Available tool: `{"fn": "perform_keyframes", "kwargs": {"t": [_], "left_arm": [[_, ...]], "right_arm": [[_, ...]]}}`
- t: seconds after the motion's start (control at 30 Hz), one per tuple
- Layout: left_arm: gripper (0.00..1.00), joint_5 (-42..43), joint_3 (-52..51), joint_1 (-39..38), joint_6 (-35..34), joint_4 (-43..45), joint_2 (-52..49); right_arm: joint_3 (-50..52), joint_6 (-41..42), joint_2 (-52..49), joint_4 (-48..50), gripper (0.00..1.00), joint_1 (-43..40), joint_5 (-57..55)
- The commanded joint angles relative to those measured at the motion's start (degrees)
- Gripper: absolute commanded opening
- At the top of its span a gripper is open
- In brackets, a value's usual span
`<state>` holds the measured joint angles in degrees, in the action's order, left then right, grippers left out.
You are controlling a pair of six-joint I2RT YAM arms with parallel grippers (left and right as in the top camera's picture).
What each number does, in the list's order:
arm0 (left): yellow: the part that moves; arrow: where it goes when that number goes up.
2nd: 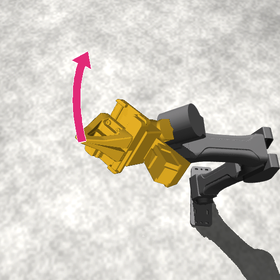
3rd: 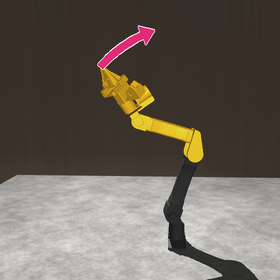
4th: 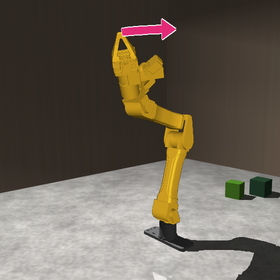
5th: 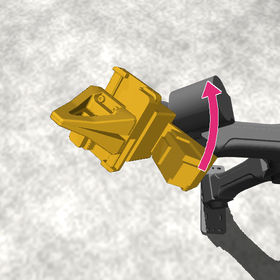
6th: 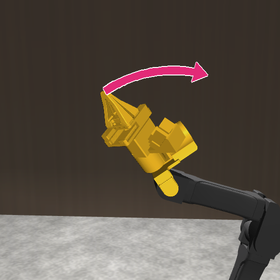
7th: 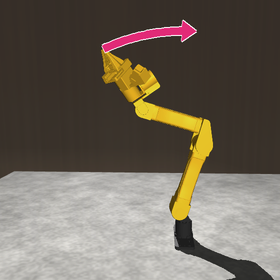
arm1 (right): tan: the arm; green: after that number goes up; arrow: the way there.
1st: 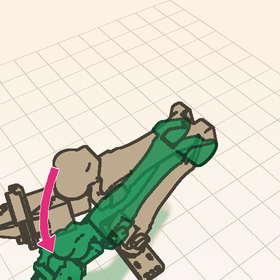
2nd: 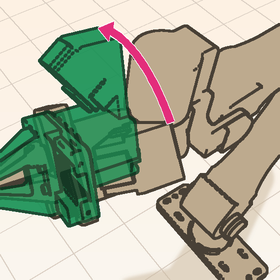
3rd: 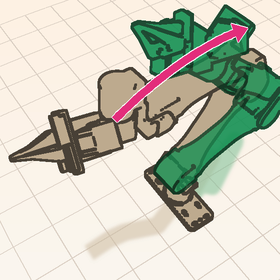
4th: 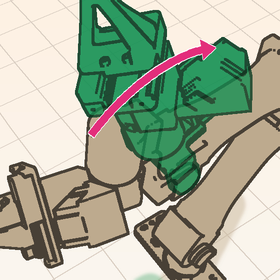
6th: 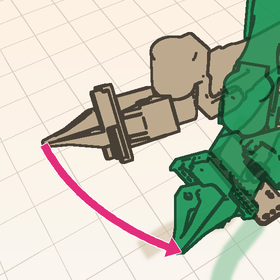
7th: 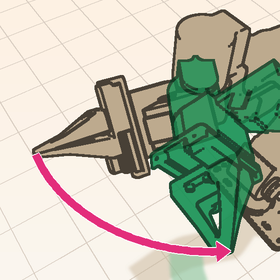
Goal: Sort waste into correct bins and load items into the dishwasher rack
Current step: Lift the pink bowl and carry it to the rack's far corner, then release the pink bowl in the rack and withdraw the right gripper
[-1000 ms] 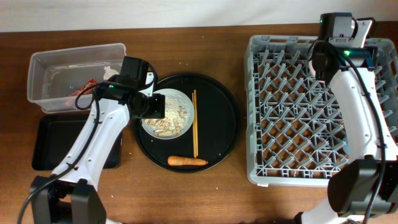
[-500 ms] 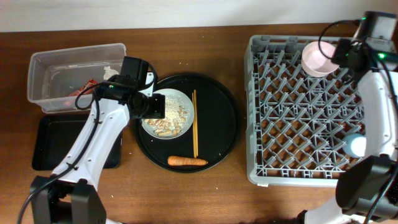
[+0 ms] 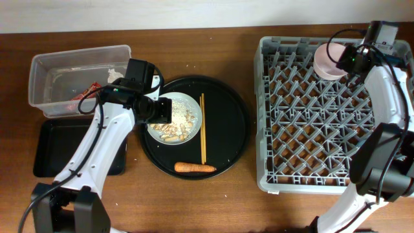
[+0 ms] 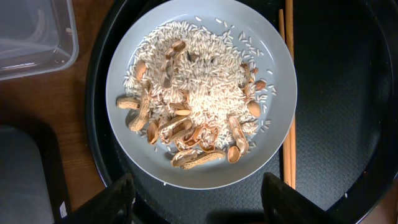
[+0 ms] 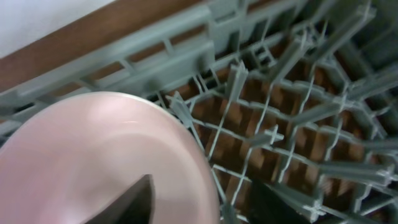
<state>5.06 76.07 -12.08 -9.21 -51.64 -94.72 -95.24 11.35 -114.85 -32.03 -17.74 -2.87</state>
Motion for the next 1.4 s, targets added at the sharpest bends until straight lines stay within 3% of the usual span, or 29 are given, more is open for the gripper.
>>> {"fn": "perform_keyframes", "kwargs": {"t": [0.0, 0.1, 0.2, 0.33, 0.43, 0.5, 0.63, 1.3, 1.37], "left_arm": [[0.64, -0.37, 0.42, 0.24, 0.52, -0.09, 1.31], [0.64, -0.37, 0.42, 0.24, 0.52, -0.09, 1.31], [0.64, -0.35, 0.42, 0.24, 0.52, -0.11, 1.31], [0.64, -0.37, 0.42, 0.24, 0.52, -0.11, 1.31], [0.64, -0.37, 0.42, 0.24, 0.52, -0.09, 1.31], [0.64, -0.37, 0.42, 0.24, 0.52, -0.07, 1.31], [0.64, -0.33, 0.42, 0.24, 0.52, -0.13, 1.31], [0.64, 0.04, 0.42, 0.24, 0.52, -0.5, 1.31], [0.64, 0.04, 0.42, 0.24, 0.52, -0.5, 1.31]], "right_arm": [[-0.13, 1.66, -1.79, -0.74, 0.22, -0.28, 1.66], [-0.26, 1.62, -0.11, -0.72, 0.04, -0.55, 1.38], [-0.37, 1.11, 5.31, -0.66, 0.04, -2.19, 1.36], [-0.35, -7.63, 13.9, -0.26, 0.04, -4.11, -4.59], [-0.35, -13.09, 16.31, -1.38, 0.04, -3.13, -25.0], [-0.13, -12.37, 15.28, -2.38, 0.04, -0.87, -48.33], [1.14, -12.15, 13.14, -0.13, 0.04, 2.4, -62.34], [7.54, -13.05, -0.39, 0.83, 0.04, 7.34, -56.24], [8.76, -12.81, -0.79, 0.85, 0.08, 8.92, -56.22]]}}
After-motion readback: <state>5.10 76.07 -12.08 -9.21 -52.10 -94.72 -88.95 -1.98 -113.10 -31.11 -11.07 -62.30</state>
